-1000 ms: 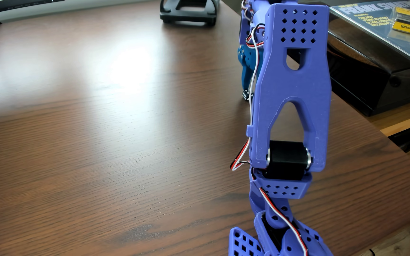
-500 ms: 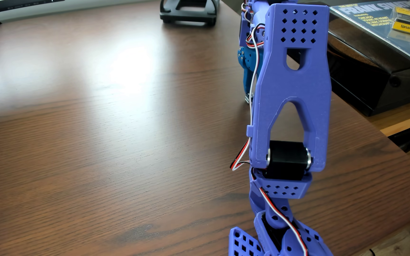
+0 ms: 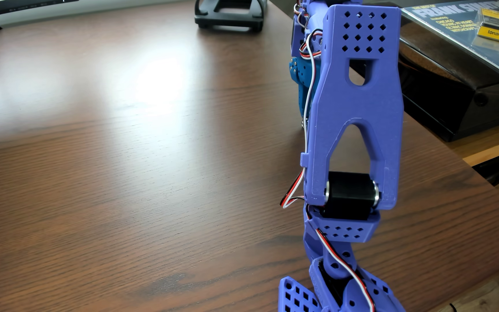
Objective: Grab the blue dice
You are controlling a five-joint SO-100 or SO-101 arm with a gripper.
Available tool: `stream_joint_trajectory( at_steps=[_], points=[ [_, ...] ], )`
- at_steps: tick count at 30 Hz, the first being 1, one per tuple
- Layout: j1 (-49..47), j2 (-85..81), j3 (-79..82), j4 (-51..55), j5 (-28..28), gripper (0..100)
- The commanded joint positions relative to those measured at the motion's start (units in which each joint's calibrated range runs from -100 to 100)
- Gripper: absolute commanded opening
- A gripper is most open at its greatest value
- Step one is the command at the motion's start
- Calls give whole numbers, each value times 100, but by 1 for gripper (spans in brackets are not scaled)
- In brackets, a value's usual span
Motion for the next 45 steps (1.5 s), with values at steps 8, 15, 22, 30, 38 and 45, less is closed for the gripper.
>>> stream_joint_trajectory(
  at_steps=[8,15,22,30,38,45],
  points=[
    [-682,-886,-1990,49,-520,2],
    [-1025,-3423,-1375,49,-820,2],
    [-1279,-7642,2196,-53,-804,2],
    [-1541,-10003,6075,-1165,-767,2],
    [-2981,-13000,8805,-1644,-321,2],
    [-4233,-13737,9022,-1721,-526,2]
  ],
)
